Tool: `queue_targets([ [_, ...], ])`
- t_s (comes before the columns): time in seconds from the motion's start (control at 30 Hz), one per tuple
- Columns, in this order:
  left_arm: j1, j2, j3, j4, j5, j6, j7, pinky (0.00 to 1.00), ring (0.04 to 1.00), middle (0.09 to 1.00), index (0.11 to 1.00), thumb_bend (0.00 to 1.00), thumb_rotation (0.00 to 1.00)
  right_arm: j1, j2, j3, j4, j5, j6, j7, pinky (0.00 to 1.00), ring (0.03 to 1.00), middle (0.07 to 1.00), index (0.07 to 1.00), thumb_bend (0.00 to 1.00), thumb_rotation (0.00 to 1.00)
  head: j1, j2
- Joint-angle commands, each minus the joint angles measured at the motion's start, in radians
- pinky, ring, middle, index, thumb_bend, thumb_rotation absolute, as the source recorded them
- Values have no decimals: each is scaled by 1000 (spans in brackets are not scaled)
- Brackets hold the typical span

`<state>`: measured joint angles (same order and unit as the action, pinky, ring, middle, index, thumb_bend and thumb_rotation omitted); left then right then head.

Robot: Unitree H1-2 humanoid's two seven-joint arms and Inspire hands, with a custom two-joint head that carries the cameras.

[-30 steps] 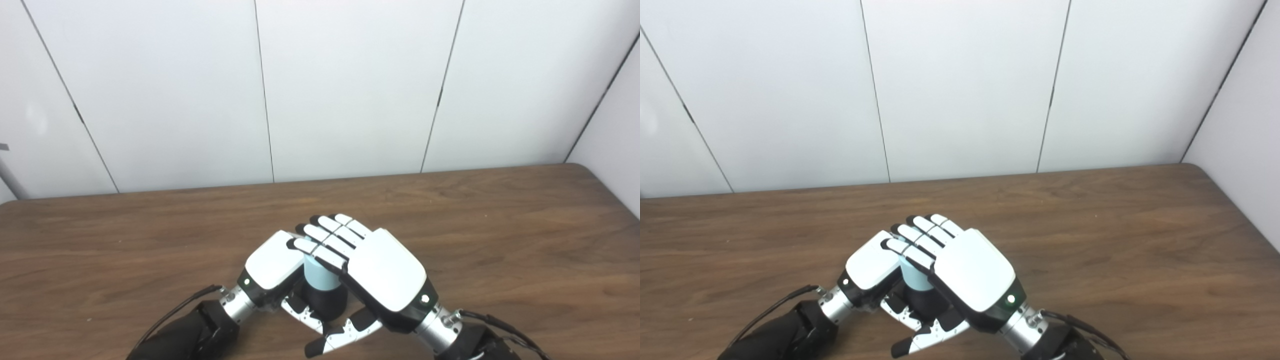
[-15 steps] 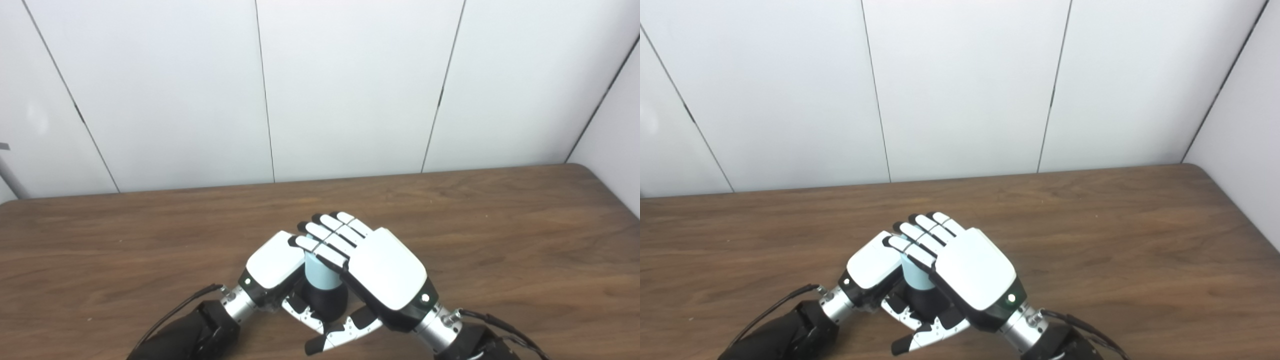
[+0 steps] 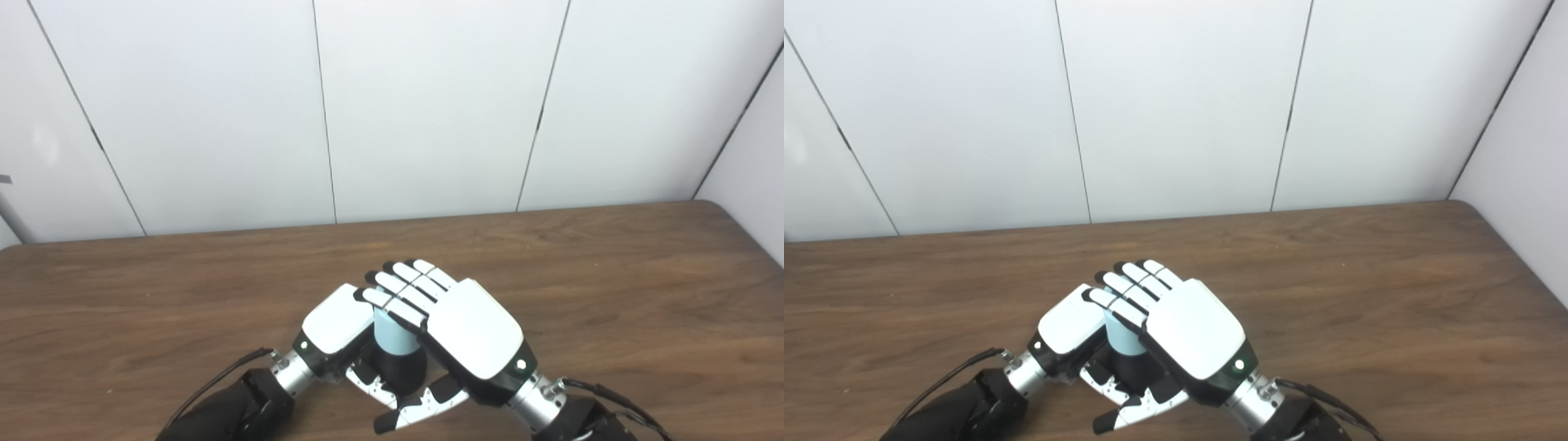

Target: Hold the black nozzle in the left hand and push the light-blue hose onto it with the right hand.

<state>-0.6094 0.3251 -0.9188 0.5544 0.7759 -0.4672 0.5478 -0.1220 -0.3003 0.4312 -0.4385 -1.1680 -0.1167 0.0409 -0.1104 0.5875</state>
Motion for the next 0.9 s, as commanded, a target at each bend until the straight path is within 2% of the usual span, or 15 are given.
queue_targets([
  [0.0,222,-77,-87,65,-50,-3,-1,336,420,492,478,520,0,90,-64,78,120,9,-5,246,855,870,877,828,748,956,-1,0],
  [0.13,222,-74,-90,60,-55,-3,-2,348,430,500,468,519,0,85,-64,78,124,18,4,263,860,872,882,832,749,976,-1,0],
  [0.3,219,-70,-99,59,-63,-3,-3,362,446,502,467,517,0,80,-63,78,127,44,16,275,875,883,892,840,748,955,-2,1],
  [0.5,222,-69,-99,54,-58,-3,7,367,451,500,470,515,0,78,-64,76,134,48,16,259,870,875,884,831,744,948,-2,2],
  [0.87,222,-73,-96,60,-40,-3,18,334,416,479,502,512,0,66,-62,73,156,84,29,253,912,897,903,854,750,973,-3,1],
])
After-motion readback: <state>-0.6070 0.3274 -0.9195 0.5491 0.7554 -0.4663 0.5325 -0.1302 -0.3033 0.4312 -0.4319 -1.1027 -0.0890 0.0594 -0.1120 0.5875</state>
